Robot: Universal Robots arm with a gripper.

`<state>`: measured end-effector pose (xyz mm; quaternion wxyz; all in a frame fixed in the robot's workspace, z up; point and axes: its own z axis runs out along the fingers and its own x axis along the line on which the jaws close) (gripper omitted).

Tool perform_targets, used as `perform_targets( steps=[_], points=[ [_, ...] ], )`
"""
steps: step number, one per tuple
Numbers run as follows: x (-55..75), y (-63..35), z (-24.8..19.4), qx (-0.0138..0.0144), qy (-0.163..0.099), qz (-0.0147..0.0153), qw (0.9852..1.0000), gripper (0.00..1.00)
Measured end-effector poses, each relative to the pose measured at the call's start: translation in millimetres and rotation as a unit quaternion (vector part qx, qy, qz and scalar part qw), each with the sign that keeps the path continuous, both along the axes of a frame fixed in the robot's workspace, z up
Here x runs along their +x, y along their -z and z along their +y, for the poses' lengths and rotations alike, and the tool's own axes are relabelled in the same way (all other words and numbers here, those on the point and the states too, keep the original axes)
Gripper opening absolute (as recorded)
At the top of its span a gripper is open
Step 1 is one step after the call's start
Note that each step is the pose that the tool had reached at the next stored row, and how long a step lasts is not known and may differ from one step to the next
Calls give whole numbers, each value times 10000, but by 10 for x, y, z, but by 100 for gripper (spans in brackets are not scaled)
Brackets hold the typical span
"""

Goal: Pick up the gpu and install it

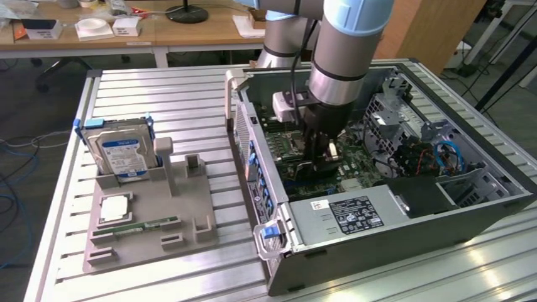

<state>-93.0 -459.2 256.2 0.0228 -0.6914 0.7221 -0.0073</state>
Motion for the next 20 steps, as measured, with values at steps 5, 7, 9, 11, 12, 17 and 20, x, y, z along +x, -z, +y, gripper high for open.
perform_targets(
  steps=[5, 7, 9, 11, 12, 17, 20],
  points=[
    [0, -173, 3, 0, -1, 0, 10000, 45],
    [0, -181, 23, -48, -1, -1, 10000, 44],
    [0, -180, 22, -48, -1, -1, 10000, 37],
    [0, -181, 23, -48, 0, -1, 10000, 31],
    [0, -181, 23, -48, 0, -1, 10000, 25],
    [0, -181, 23, -48, 0, -1, 10000, 11],
    [0, -181, 23, -48, 0, -1, 10000, 11]
  ],
)
